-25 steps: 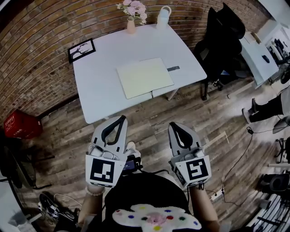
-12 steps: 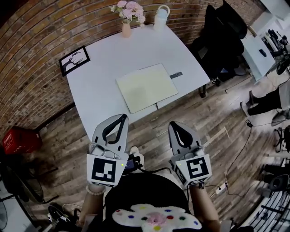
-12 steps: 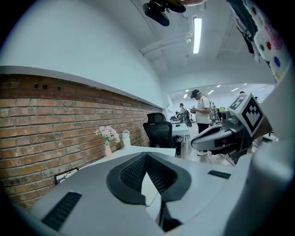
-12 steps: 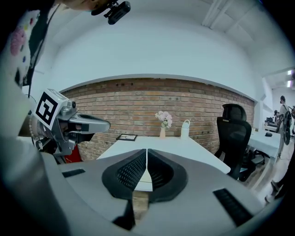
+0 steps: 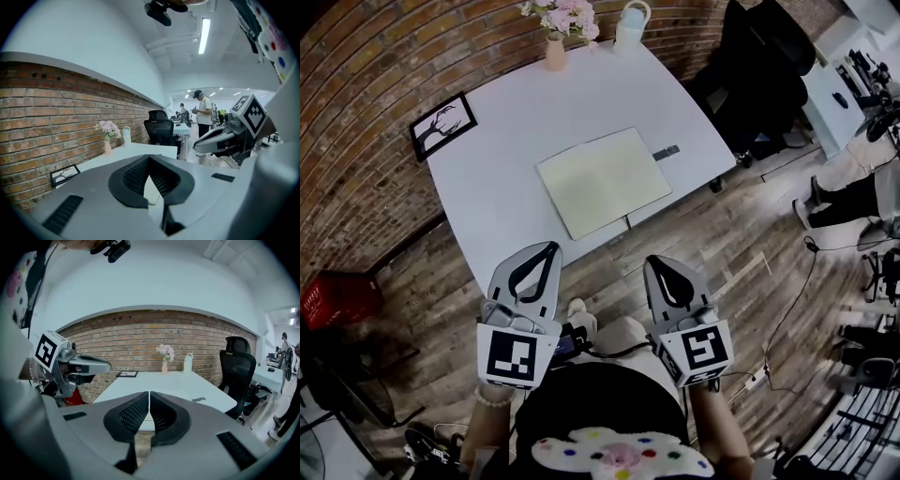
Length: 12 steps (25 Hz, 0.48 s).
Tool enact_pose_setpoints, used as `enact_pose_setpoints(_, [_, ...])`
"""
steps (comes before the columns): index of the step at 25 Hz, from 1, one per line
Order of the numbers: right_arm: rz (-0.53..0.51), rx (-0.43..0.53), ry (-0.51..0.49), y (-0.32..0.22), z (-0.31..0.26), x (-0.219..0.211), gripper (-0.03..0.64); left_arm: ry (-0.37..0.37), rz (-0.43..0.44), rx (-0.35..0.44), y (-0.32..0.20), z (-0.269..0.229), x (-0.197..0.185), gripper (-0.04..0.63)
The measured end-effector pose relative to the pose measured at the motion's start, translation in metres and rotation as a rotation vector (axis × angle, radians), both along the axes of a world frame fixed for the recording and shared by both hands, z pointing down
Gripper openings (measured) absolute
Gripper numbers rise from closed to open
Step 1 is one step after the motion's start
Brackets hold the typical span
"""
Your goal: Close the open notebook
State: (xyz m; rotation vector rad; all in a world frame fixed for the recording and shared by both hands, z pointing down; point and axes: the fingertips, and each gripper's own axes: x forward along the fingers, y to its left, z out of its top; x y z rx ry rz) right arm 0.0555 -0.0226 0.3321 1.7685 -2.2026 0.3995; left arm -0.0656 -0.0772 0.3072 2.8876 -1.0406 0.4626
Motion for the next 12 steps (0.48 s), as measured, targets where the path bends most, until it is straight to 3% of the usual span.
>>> enact_pose_setpoints(5, [0.005, -0.077, -0.010, 0.005, 0.021, 0.007, 0.035, -0.003, 0.005, -0.027, -0.001, 0.010, 0.004, 0.015])
enact_pose_setpoints(12, [-0.018, -0.115, -0.088, -0.008, 0.037, 0.011, 0.035, -0.010, -0.043, -0.052, -0.010, 0.017, 0.004, 0.015])
